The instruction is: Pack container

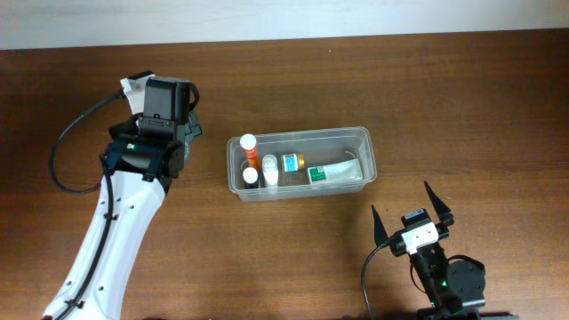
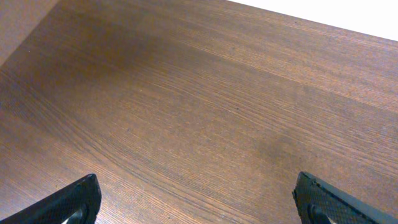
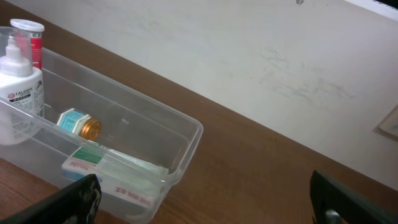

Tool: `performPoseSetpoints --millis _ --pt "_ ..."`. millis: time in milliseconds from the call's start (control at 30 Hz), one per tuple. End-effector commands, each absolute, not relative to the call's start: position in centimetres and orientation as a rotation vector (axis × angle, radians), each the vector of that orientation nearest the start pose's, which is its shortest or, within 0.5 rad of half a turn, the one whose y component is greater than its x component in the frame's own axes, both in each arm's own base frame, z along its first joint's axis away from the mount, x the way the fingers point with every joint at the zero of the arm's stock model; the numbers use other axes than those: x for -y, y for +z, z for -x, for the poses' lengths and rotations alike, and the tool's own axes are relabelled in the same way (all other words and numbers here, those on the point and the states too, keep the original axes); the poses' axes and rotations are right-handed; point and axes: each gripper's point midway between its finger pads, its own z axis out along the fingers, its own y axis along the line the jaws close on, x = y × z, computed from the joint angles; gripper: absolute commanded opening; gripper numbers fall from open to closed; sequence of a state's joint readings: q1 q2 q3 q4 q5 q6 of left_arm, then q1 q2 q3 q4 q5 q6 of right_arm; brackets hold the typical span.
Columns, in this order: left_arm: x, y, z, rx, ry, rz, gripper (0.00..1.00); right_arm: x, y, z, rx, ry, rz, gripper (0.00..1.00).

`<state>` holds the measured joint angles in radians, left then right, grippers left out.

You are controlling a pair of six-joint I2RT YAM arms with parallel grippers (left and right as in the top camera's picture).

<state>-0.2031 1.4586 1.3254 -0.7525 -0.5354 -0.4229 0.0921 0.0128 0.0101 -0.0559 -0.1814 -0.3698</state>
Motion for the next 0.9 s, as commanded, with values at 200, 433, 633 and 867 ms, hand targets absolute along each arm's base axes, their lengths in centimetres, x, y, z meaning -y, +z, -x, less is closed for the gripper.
performPoseSetpoints --millis 200,433,633,867 --pt "-1.2 23.9 -38.9 -2.253 0.355 0.484 0.99 -5.0 16.0 -24.0 -1.559 -0.067 0.487 0.98" --pt "-1.2 23.9 -38.9 -2.253 0.355 0.484 0.99 -5.0 16.0 -24.0 -1.559 -0.067 0.487 0.98" --pt "-1.3 24.1 -38.7 -2.248 0.352 0.485 1.00 -5.0 16.0 -24.0 -1.559 -0.067 0.487 0.98" --pt "-2.0 29.7 -34.8 -2.124 0.279 0.508 0.99 -5.0 16.0 -24.0 -1.559 -0.067 0.487 0.98"
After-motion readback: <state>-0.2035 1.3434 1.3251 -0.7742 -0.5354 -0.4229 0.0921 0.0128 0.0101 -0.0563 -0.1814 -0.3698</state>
